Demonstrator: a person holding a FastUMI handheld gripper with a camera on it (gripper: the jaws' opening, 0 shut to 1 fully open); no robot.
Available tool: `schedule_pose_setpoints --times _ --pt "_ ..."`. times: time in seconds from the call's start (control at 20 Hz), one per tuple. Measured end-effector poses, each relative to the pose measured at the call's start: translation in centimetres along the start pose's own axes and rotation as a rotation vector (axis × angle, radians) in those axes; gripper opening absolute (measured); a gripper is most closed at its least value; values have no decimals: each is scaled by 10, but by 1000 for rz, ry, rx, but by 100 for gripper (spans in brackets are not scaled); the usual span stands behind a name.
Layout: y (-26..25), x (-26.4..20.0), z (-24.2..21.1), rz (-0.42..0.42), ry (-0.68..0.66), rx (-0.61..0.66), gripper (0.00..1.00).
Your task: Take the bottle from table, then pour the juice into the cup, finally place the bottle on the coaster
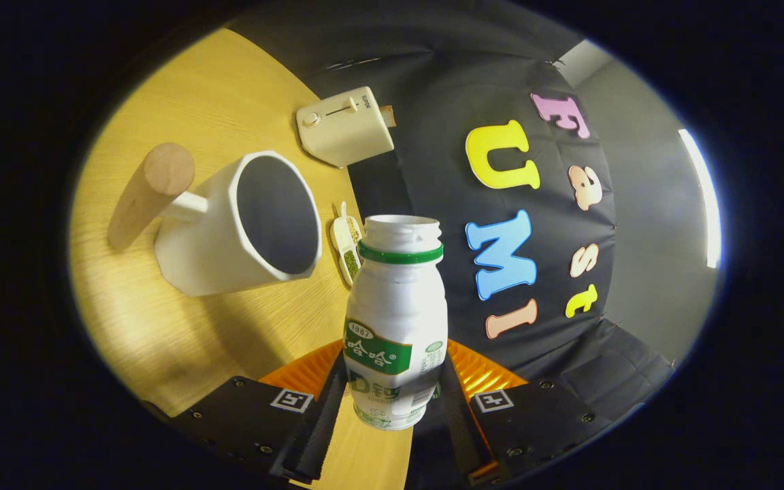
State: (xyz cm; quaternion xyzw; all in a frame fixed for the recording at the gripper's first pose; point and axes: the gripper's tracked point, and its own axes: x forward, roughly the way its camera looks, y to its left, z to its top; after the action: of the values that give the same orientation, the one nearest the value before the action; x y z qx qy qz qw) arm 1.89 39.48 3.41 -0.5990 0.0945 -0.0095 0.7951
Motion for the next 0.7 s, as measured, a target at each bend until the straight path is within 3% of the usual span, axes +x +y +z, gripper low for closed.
schedule_pose_setpoints --times 0.3,0.7 --pt "-11 -2 1 -74 27 -141 71" --pt "-16 -6 7 -110 53 -256 71"
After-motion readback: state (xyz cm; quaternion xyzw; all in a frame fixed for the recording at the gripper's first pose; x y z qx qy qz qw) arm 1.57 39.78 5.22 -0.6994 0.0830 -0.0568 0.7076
